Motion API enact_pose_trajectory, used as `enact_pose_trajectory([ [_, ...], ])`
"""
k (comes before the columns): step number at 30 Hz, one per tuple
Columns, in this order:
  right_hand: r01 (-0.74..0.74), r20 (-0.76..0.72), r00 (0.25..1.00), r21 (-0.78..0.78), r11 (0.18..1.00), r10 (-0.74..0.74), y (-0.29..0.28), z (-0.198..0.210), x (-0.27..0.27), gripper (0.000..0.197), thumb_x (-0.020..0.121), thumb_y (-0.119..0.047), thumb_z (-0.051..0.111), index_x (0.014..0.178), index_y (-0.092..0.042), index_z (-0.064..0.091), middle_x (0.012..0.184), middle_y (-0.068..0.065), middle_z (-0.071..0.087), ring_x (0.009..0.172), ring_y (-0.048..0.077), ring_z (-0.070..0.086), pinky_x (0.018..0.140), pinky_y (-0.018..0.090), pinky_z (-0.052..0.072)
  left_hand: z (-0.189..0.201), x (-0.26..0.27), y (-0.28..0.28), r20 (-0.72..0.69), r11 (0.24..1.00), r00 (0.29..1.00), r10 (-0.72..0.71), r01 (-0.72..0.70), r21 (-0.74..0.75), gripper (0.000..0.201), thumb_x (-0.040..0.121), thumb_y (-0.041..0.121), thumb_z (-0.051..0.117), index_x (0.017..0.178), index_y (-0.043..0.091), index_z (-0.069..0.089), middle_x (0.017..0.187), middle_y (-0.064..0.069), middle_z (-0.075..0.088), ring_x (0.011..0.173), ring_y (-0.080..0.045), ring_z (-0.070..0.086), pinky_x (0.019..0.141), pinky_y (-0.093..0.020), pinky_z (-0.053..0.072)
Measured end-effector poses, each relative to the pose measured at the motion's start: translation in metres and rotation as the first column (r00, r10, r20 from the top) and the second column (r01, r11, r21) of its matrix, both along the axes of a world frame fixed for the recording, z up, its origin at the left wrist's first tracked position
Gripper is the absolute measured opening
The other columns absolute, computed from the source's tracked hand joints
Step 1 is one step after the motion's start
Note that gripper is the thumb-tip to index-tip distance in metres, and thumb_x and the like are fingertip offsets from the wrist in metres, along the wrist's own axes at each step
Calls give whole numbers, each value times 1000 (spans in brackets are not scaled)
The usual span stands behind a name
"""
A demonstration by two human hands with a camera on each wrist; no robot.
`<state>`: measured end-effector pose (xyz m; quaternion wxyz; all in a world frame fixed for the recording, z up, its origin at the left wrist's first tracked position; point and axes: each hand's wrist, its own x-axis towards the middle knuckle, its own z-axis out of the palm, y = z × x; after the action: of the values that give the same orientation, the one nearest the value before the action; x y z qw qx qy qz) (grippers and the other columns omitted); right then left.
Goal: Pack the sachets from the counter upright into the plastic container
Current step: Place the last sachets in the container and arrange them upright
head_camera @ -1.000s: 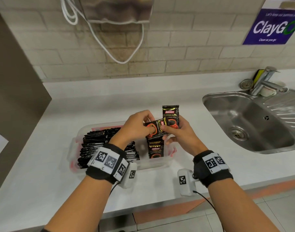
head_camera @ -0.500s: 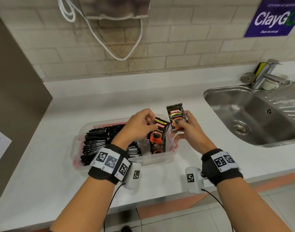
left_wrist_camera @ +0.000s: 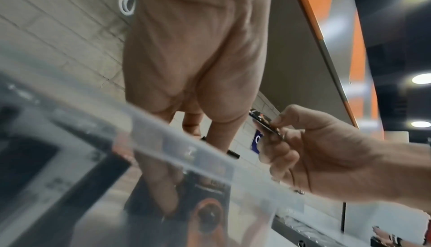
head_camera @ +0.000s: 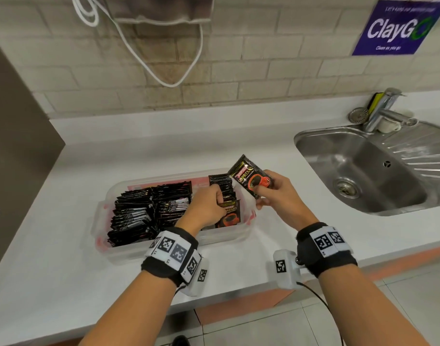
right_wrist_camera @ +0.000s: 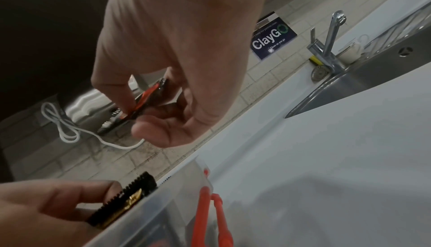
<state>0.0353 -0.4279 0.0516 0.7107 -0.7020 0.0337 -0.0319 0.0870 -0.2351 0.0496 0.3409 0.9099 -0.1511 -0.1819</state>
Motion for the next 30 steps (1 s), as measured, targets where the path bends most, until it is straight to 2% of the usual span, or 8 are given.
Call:
enact_pose_trajectory([
  [4,19,-10,1000,-35,999,-19,-5,3,-1,20,89,16,56,100,-1,59,90,12,64,74,21,62,64,30,56,-13,-2,-2,31,999,999,13,-14,33,37,83,2,71,79,24,43,111,-8,50,71,-14,47,52,-22,31],
  [9,-27,-17,1000,-151,988,25,-5,11,-2,24,88,15,56,89,-9,59,88,11,63,79,20,58,68,28,45,-21,0,-2,-17,998,998,58,-58,-11,37,83,-2,71,82,24,43,110,-11,53,86,-31,67,61,-30,47],
  [12,-75,-16,997,-148,986,73,2,14,-1,20,89,11,62,100,-6,58,94,7,68,80,10,63,69,19,49,-22,1,-2,-18,998,998,62,-62,-6,40,79,-2,73,84,23,43,104,-13,56,85,-32,66,57,-29,43],
  [16,-140,-78,989,-182,973,127,9,10,4,34,93,-1,66,123,-5,54,110,5,74,103,15,69,88,24,54,-23,1,-3,-20,997,997,71,-71,-17,44,76,-1,77,90,21,41,100,-9,54,82,-26,60,52,-24,36],
  [19,-158,-100,985,-232,960,138,15,4,6,22,101,-6,56,122,-2,54,101,1,74,91,8,68,79,20,50,-22,2,-2,-11,998,998,60,-60,-24,45,77,0,77,98,18,42,96,-3,50,75,-13,49,52,-21,32],
  [23,-118,-137,988,-387,914,69,19,-3,8,16,101,-17,58,98,-3,66,103,15,69,93,22,64,89,46,53,-17,3,-1,2,998,999,40,-40,-41,52,80,-2,75,122,12,46,107,-5,56,88,-16,55,58,-17,37],
  [27,-143,-99,989,-477,867,108,19,-4,7,5,94,-12,67,93,-16,69,90,1,62,81,11,53,79,28,47,-13,2,3,-28,998,999,25,-27,-56,46,82,-3,72,118,14,47,97,0,57,81,-11,55,60,-19,41],
  [30,-170,-104,985,-504,847,136,19,-5,6,23,89,-6,72,109,-14,63,85,2,60,74,10,52,71,25,49,-10,4,7,-58,999,998,18,-20,-38,38,82,-8,67,102,15,44,91,-2,55,75,-11,50,60,-22,41],
])
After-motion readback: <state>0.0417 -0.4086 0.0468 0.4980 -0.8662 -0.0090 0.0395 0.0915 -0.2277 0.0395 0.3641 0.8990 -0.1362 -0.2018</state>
